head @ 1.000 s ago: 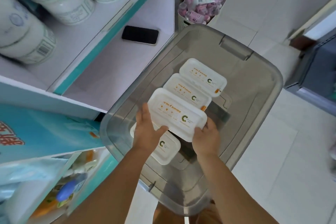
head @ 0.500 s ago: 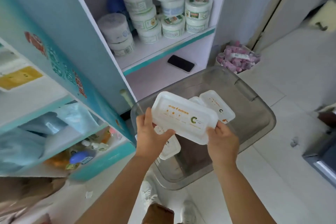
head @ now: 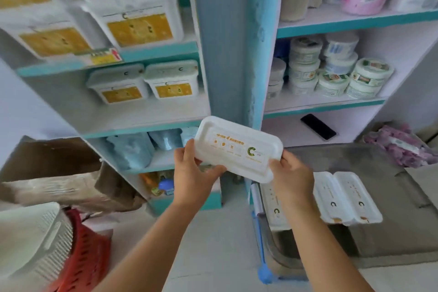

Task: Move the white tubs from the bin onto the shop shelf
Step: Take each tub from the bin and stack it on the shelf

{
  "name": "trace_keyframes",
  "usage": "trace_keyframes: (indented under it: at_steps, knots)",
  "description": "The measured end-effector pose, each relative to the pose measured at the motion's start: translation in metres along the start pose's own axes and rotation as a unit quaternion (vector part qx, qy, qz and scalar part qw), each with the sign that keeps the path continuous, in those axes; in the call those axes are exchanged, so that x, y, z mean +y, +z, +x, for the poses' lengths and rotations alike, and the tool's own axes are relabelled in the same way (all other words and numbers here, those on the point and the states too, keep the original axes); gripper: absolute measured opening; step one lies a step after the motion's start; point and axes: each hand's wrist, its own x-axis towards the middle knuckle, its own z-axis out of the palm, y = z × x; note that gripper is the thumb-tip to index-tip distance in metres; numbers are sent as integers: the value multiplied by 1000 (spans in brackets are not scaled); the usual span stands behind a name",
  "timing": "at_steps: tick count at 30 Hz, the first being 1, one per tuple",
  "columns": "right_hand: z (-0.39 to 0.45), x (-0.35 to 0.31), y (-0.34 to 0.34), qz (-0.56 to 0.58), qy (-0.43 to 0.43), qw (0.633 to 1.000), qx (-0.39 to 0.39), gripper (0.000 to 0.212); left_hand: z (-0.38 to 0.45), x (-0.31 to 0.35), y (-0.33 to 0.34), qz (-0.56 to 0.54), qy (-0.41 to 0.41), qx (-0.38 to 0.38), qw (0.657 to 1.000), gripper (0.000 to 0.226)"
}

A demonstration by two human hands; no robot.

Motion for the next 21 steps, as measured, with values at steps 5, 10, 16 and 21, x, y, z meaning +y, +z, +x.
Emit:
trace_keyframes:
  at_steps: [5, 10, 16, 21]
  knots:
    - [-17, -42, 77, 20, -21, 998, -47, 15, 16, -40, -70, -5, -21, 64, 998, 73]
    - [-38, -84, 135, -13, -57, 996, -72, 21, 38, -73, -130, -20, -48, 101, 994, 73]
    - [-48, -117, 190, -27, -84, 993, -77, 19, 63, -103, -175, -28, -43, 119, 992, 80]
    - [-40, -135, 224, -46, -106, 990, -81, 18, 87, -118, -191, -38, -48, 129, 990, 79]
